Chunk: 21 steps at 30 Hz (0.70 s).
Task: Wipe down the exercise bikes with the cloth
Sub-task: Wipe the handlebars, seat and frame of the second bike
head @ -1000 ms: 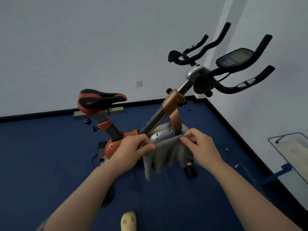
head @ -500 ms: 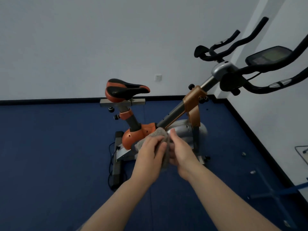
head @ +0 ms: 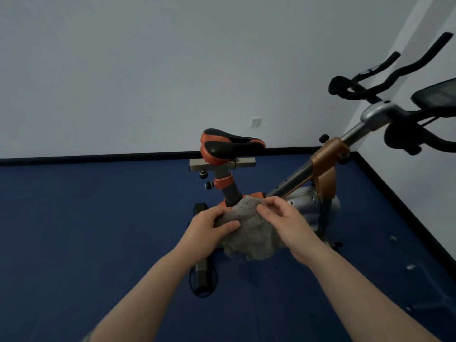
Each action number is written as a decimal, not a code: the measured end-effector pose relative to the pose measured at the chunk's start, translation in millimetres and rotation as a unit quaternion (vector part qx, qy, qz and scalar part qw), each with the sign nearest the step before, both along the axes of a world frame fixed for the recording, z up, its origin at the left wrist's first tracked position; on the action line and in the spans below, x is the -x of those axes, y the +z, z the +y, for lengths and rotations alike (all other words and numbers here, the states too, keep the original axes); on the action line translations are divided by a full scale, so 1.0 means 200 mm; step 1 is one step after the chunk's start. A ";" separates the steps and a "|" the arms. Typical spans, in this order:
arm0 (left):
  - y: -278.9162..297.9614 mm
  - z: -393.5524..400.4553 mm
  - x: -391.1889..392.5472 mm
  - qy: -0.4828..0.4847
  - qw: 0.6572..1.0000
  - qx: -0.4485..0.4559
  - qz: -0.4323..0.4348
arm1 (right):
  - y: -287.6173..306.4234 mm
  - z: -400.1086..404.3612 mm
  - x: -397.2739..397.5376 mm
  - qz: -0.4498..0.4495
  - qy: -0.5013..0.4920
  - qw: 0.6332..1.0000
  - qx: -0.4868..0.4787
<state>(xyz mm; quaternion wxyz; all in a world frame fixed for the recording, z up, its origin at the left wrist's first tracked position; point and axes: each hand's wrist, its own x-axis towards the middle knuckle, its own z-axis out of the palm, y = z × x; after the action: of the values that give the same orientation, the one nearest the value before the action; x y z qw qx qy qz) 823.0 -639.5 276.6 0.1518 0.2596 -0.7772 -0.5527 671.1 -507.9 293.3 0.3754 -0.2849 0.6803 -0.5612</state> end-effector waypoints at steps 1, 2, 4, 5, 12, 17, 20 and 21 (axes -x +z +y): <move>-0.02 -0.05 -0.02 0.003 1.000 0.002 -0.002 | -0.01 -0.04 -0.02 0.019 0.017 1.000 -0.004; -0.04 -0.11 -0.04 0.000 1.000 0.007 -0.010 | -0.02 -0.07 -0.04 0.034 0.037 0.999 -0.013; -0.09 -0.22 -0.08 -0.026 0.998 0.027 -0.040 | -0.06 -0.14 -0.08 0.069 0.057 0.995 -0.034; -0.11 -0.28 -0.10 -0.042 0.996 0.046 -0.059 | -0.07 -0.17 -0.09 0.092 0.048 0.994 -0.041; -0.18 -0.61 -0.06 -0.033 0.992 0.060 -0.106 | -0.15 -0.29 -0.07 0.127 -0.120 0.982 -0.076; -0.24 -0.78 0.08 -0.057 0.988 0.058 -0.135 | -0.23 -0.40 0.06 0.117 -0.206 0.968 -0.085; -0.26 -0.86 0.19 -0.038 0.989 0.053 -0.129 | -0.27 -0.53 0.17 0.099 -0.222 0.968 -0.059; -0.26 -0.89 0.23 -0.033 0.990 0.051 -0.130 | -0.27 -0.58 0.20 0.093 -0.225 0.968 -0.053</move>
<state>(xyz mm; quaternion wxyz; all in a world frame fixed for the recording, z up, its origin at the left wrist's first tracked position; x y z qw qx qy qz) 777.8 -818.0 223.9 0.0440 0.2951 -0.8258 -0.4786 630.4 -623.4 238.7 0.1894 -0.1549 0.7878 -0.5652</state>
